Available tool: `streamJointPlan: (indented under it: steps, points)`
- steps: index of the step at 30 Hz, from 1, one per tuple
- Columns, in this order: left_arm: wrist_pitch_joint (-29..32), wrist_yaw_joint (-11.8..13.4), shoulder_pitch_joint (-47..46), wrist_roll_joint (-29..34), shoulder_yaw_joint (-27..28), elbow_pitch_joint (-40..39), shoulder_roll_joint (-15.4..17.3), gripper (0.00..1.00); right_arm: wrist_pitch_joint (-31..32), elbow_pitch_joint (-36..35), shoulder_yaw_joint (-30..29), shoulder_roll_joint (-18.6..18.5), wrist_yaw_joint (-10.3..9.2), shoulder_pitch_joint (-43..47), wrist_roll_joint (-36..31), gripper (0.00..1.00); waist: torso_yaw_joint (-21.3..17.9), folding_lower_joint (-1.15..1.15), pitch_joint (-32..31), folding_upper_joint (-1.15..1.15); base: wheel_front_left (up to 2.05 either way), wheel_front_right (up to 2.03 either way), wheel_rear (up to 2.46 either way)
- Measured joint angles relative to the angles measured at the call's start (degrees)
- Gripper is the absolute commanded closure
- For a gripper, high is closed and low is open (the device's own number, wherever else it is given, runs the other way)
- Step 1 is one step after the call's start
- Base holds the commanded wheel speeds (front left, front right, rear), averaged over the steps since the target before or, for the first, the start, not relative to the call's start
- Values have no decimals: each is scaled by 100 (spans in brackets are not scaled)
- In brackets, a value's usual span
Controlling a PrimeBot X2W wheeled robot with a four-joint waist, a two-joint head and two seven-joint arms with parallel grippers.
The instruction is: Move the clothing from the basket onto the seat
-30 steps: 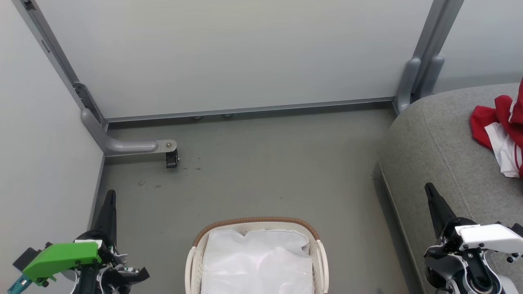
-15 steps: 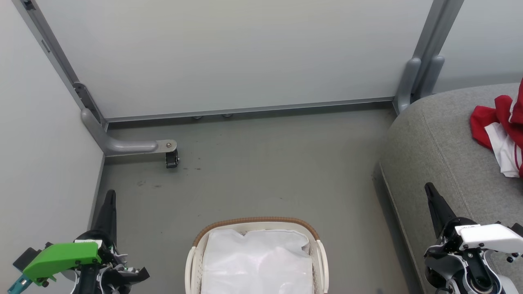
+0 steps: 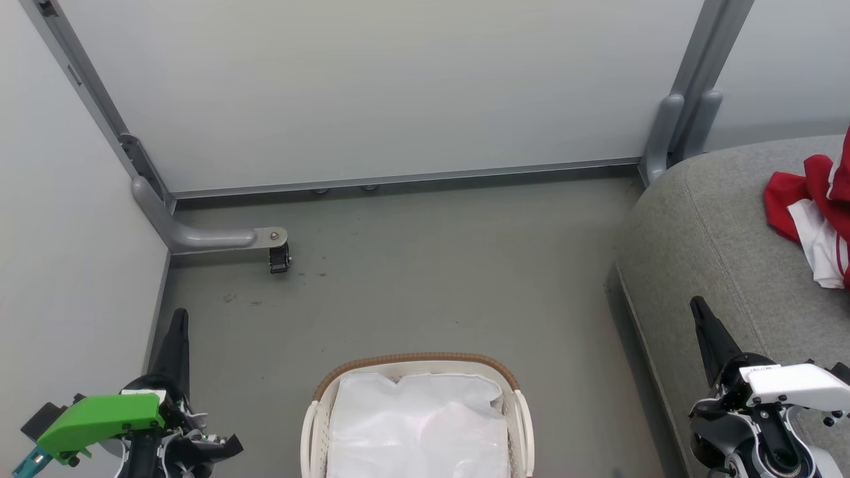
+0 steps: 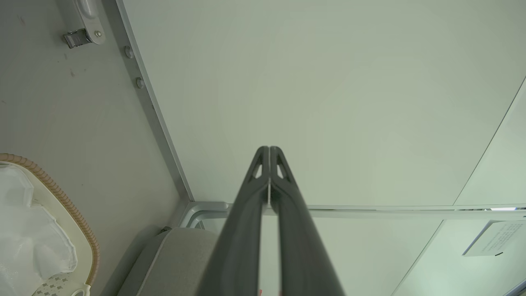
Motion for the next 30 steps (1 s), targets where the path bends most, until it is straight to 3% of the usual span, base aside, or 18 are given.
streamJointPlan:
  steps: [30]
  points:
    - [0, 0, 0, 0, -1, 0, 0, 100, 0, -1, 0, 1, 0, -1, 0, 100, 0, 0, 0, 0, 0, 0, 0]
